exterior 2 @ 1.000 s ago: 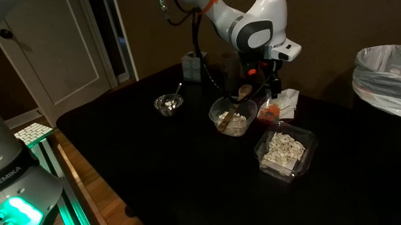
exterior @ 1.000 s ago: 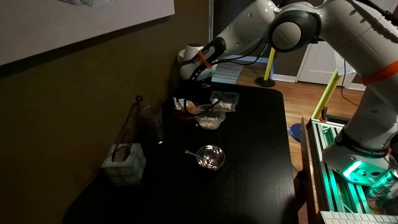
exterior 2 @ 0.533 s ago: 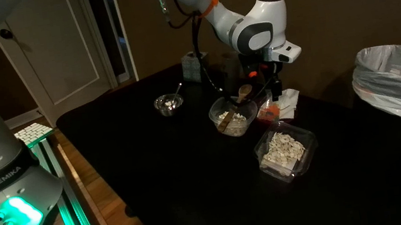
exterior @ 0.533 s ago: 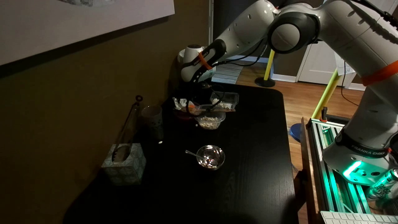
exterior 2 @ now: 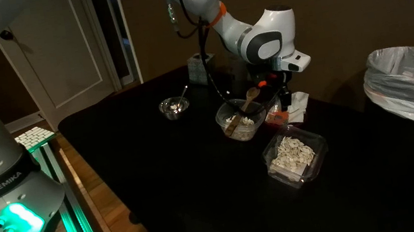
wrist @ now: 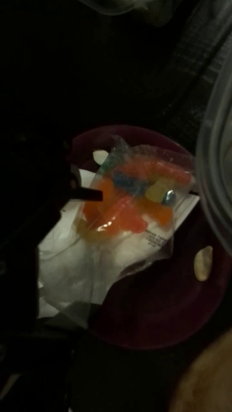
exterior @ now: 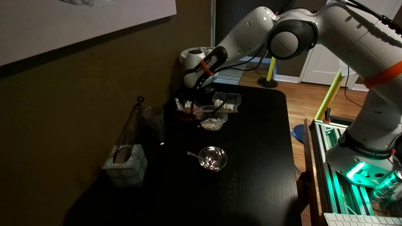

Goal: Pick up the clear packet with orange substance in it and put it in the silver bowl

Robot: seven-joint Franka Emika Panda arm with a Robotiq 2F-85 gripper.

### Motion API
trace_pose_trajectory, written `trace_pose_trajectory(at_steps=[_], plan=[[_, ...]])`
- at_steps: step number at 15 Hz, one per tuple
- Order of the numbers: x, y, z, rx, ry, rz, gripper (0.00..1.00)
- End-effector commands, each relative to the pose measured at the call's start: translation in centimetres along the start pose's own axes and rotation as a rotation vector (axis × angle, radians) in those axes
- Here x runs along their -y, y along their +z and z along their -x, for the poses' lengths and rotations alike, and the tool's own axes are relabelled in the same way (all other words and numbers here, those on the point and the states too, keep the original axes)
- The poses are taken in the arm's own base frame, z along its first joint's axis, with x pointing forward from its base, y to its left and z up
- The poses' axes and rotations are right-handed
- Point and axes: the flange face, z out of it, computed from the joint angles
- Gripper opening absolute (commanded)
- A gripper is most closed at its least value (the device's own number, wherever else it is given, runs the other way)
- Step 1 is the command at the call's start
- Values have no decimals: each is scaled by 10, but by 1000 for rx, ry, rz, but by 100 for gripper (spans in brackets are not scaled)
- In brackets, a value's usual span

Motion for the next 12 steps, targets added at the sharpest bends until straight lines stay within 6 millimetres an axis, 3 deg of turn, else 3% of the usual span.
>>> trace_pose_trajectory(at_steps=[1,7,8,12], plan=[[3,2,-5,-7,-6,9,49],[4,-16,-15,-44,-9,-8,4],[3,-18,-17,-50,-8,-7,0],[-5,-31,-27,-74,12,-22,0]])
